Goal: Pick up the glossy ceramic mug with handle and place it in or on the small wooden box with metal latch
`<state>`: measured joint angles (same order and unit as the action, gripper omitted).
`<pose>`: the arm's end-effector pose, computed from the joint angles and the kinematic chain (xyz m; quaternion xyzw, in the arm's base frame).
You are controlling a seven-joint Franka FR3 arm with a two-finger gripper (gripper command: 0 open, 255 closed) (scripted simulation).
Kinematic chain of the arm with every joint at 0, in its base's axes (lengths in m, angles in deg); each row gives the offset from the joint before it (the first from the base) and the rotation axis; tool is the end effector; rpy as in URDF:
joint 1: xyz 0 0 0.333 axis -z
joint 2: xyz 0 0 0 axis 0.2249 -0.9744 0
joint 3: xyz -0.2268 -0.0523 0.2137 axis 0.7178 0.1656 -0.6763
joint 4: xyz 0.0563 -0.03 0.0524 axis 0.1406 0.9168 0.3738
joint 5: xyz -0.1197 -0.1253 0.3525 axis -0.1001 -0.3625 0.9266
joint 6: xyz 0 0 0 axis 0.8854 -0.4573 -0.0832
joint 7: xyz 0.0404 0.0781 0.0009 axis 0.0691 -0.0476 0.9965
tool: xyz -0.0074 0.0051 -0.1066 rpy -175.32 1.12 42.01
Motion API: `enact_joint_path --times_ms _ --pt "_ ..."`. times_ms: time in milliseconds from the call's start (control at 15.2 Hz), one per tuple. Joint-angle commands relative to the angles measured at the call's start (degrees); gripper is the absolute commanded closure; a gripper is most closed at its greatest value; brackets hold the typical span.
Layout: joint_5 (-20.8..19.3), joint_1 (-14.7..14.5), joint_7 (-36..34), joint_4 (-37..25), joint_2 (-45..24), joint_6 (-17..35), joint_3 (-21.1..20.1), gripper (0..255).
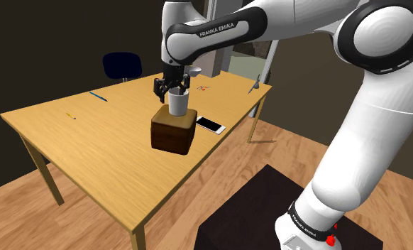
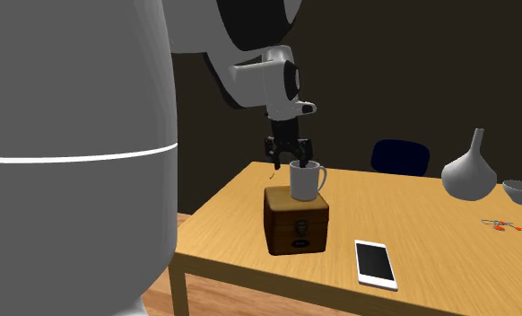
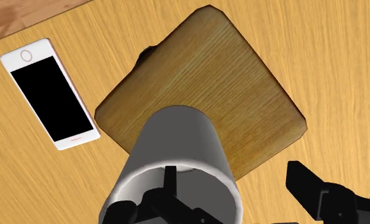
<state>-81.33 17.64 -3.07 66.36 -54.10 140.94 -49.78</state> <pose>0.5862 0.1377 0.4660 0.9955 -0.0410 0.0754 0.0390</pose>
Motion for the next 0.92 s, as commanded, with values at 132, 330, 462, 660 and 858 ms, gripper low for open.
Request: enact_joint_path --times_ms 132,330,462,660,858 --pt "0.4 0.0 0.3 -1.0 0.7 -1.7 -0.1 0" --pt "1.3 -0.2 0.9 -4.3 2.4 -6.5 -0.4 0" --pt "1.3 -0.2 0.9 -4.3 2.4 -6.5 -0.4 0" --pt "1.3 -0.2 0.9 -4.3 2.4 -6.5 -0.4 0" --pt "1.3 -0.2 0.9 -4.3 2.4 -6.5 -0.4 0"
